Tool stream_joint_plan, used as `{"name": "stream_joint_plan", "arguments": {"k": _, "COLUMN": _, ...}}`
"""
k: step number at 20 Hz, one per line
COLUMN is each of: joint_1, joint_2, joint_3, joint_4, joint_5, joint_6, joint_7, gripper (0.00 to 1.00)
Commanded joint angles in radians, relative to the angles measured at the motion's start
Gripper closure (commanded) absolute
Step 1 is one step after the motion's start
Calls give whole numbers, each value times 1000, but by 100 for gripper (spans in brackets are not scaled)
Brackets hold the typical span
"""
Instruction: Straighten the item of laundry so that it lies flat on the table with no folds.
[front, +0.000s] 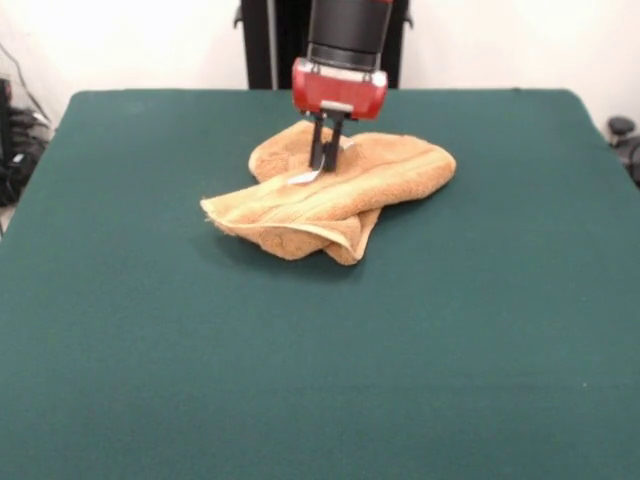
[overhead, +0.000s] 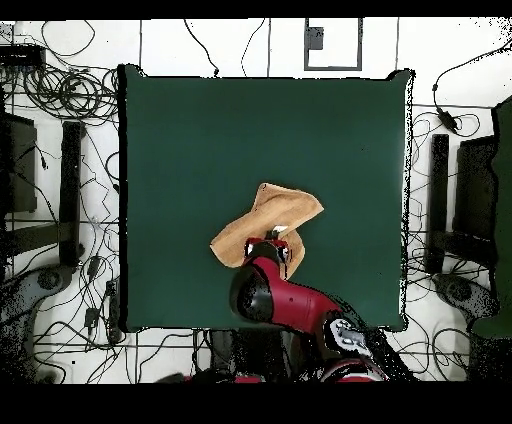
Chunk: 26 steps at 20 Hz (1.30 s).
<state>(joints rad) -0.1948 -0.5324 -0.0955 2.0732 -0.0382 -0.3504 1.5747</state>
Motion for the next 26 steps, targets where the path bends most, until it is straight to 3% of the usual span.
{"name": "stream_joint_plan", "arguments": {"k": 1, "joint_1": 72, "joint_2": -216, "joint_3": 70, "joint_4": 67, "joint_5": 133, "joint_6": 319, "joint_7": 240, "gripper": 100}}
{"name": "stream_joint_plan", "arguments": {"k": 11, "joint_1": 137, "joint_2": -312, "joint_3": 10, "joint_4": 72, "joint_5": 156, "joint_6": 497, "joint_7": 234, "gripper": 100}}
{"name": "stream_joint_plan", "arguments": {"k": 18, "joint_1": 334, "joint_2": -398, "joint_3": -161, "joint_4": -19, "joint_5": 190, "joint_6": 771, "joint_7": 302, "gripper": 100}}
{"name": "stream_joint_plan", "arguments": {"k": 26, "joint_1": 527, "joint_2": -439, "joint_3": -326, "joint_4": -180, "joint_5": 179, "joint_6": 1087, "joint_7": 423, "gripper": 100}}
